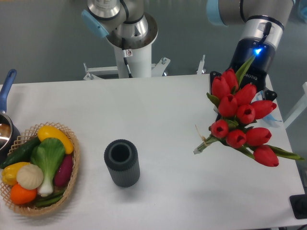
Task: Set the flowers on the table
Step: 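Hold the red tulip bunch in the gripper and begin moving it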
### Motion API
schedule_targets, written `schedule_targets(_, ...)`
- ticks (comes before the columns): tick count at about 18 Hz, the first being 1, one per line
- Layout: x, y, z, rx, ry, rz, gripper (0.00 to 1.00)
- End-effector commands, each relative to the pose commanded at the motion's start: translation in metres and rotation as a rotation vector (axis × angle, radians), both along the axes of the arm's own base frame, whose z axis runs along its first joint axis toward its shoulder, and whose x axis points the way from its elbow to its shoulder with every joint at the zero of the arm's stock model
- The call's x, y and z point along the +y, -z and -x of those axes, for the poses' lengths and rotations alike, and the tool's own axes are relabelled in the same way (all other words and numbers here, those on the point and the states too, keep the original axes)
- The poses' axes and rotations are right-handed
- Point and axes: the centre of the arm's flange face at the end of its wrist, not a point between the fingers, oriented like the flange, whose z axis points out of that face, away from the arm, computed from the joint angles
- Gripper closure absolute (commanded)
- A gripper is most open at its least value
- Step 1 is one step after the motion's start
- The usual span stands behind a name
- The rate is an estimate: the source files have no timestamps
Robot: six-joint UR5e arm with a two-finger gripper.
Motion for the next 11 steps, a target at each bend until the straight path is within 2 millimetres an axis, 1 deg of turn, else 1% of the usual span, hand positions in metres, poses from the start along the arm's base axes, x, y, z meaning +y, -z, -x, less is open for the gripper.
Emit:
schedule_targets(1, -0.0006, 0.0046, -0.0019, -0.005, 0.001, 0.002, 0.55)
schedule_targets(2, -0.0015, 0.0048, -0.005, 0.004, 0.006, 0.003, 0.55)
schedule_targets(8, -0.004, 0.0024, -0.0087, 0.021, 0.006, 0.007, 0.55)
schedule_targets(11, -0.0047, 0.0032, -0.0072, 0.032, -0.005, 0.025, 0.55)
